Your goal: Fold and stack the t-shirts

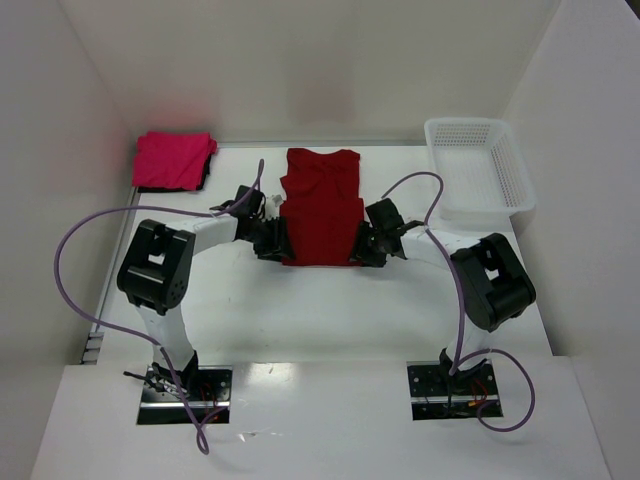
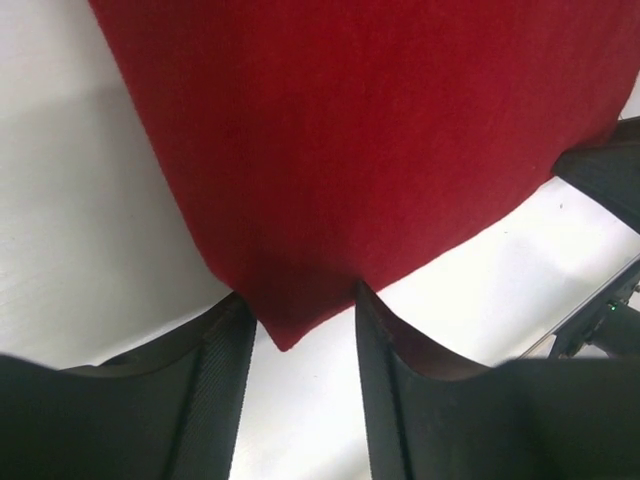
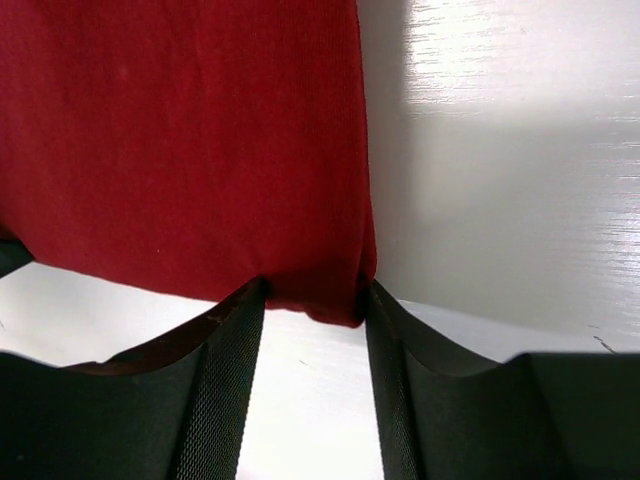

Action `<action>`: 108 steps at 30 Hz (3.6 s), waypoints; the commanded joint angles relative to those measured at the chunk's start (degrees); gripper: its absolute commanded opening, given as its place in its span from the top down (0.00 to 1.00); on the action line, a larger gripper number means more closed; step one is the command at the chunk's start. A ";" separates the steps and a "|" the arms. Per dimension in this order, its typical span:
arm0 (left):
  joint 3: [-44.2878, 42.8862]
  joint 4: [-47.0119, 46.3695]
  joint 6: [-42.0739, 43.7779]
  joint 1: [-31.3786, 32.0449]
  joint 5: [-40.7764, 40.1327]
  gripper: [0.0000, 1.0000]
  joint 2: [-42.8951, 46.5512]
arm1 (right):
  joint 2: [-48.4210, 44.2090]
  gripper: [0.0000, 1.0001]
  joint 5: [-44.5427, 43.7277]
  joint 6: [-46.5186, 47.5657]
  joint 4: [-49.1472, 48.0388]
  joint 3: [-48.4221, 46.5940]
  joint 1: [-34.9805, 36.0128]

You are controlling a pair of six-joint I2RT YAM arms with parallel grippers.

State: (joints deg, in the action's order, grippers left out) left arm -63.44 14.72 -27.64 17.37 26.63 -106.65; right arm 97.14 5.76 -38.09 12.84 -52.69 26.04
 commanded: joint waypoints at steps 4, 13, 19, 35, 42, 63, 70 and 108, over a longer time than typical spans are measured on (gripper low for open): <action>-2.21 -1.89 -0.75 0.12 0.17 0.51 -1.89 | 0.68 0.59 -2.42 0.82 -1.15 -2.51 -0.03; -2.21 0.75 0.30 0.65 -0.88 0.81 -0.22 | 1.82 0.88 -1.72 1.35 -1.15 -3.04 -0.03; -1.07 3.47 0.83 1.18 -1.41 0.97 3.02 | -0.19 1.00 -0.66 1.35 -0.62 -1.64 -0.03; 3.32 16.81 0.04 3.72 -3.87 1.00 19.27 | -20.32 1.00 6.10 -1.55 11.66 2.16 0.50; -3.51 23.07 -2.95 3.73 -6.06 1.00 30.44 | -25.77 1.00 6.81 -2.78 16.16 -5.66 1.03; -29.02 17.71 0.13 -4.70 -7.04 1.00 0.49 | 3.30 1.00 4.52 6.36 7.91 -30.52 -5.92; -30.95 15.51 -1.81 -8.75 -1.59 1.00 -5.31 | 14.73 0.96 6.19 7.41 7.29 -41.08 -6.97; -37.47 7.08 0.04 -10.33 17.57 0.92 -14.20 | 28.72 0.95 22.09 9.61 2.11 -53.95 -8.11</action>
State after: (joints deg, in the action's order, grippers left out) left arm -102.98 23.42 -28.42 7.84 39.62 -121.93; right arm 129.38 21.47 -28.80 17.89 -110.39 18.22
